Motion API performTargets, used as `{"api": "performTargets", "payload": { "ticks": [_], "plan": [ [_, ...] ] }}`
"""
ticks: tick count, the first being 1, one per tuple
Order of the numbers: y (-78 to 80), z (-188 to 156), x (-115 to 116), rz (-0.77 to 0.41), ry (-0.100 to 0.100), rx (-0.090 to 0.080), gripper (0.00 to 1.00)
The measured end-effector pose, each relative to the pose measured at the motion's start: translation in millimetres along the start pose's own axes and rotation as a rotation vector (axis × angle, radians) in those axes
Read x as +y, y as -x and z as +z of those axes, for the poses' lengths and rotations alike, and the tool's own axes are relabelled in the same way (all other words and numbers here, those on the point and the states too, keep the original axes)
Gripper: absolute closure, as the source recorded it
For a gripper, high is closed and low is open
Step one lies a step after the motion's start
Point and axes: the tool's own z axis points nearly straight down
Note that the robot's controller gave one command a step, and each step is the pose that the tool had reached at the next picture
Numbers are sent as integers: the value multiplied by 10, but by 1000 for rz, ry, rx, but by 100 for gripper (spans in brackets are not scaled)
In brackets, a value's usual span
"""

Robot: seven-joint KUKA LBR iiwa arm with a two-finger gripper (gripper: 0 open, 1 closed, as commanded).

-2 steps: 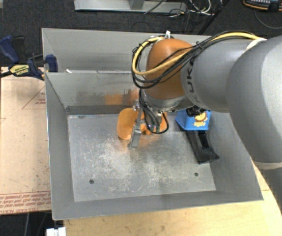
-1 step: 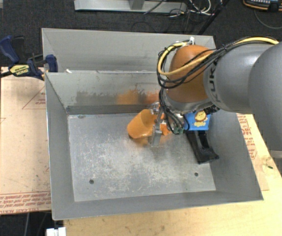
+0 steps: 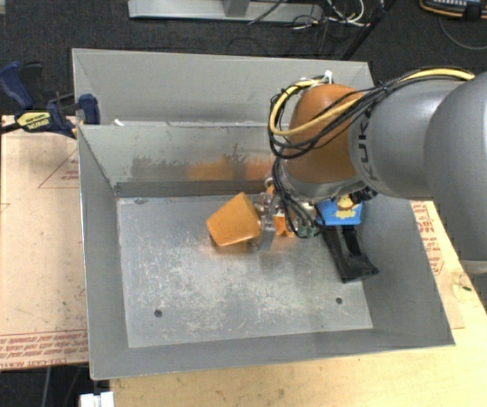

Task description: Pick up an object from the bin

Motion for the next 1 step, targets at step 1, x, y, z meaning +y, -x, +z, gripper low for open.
{"api": "performTargets", "payload": {
  "ticks": [1],
  "plan": [
    [83, -1833, 133, -16, 2, -27, 100]
  ]
}}
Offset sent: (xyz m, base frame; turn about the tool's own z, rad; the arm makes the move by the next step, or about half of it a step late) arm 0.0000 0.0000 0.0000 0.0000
